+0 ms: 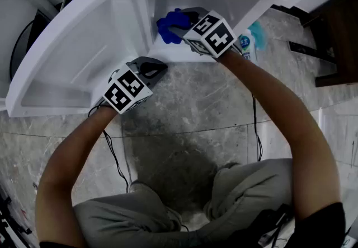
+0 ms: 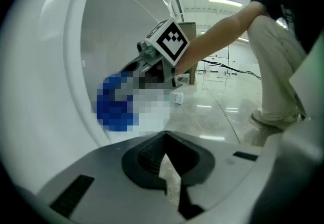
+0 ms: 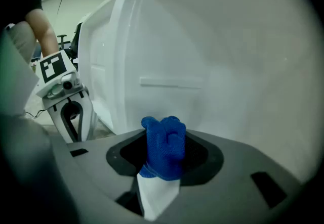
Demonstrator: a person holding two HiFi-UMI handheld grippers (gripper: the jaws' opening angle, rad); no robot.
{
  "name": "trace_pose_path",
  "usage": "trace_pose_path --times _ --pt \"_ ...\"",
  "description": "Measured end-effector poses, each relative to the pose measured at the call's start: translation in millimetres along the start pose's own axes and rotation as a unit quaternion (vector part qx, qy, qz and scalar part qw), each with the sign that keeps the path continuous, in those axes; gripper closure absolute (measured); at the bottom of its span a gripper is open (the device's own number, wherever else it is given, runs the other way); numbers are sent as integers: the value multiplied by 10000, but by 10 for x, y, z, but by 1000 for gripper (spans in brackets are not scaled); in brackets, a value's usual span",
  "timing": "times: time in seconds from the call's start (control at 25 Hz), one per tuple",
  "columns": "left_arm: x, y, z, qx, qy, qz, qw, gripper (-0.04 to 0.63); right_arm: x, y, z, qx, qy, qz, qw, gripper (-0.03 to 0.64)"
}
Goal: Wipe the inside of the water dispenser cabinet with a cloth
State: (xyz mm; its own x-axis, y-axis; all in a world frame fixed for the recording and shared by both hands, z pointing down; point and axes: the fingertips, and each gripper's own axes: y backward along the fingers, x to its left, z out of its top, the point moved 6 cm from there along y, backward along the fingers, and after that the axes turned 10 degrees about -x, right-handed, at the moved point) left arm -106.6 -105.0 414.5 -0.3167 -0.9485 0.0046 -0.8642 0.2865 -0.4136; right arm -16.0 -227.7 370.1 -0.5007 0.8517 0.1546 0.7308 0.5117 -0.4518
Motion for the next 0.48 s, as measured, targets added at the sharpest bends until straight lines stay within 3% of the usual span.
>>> trace_pose_path --times 0.2,0.48 --pt "29 68 -110 -3 104 -45 9999 591 -132 -329 4 -73 -183 -305 9993 457" --pt "46 189 -201 -26 231 -7 9997 591 -230 -729 -136 330 140 -664 9971 457"
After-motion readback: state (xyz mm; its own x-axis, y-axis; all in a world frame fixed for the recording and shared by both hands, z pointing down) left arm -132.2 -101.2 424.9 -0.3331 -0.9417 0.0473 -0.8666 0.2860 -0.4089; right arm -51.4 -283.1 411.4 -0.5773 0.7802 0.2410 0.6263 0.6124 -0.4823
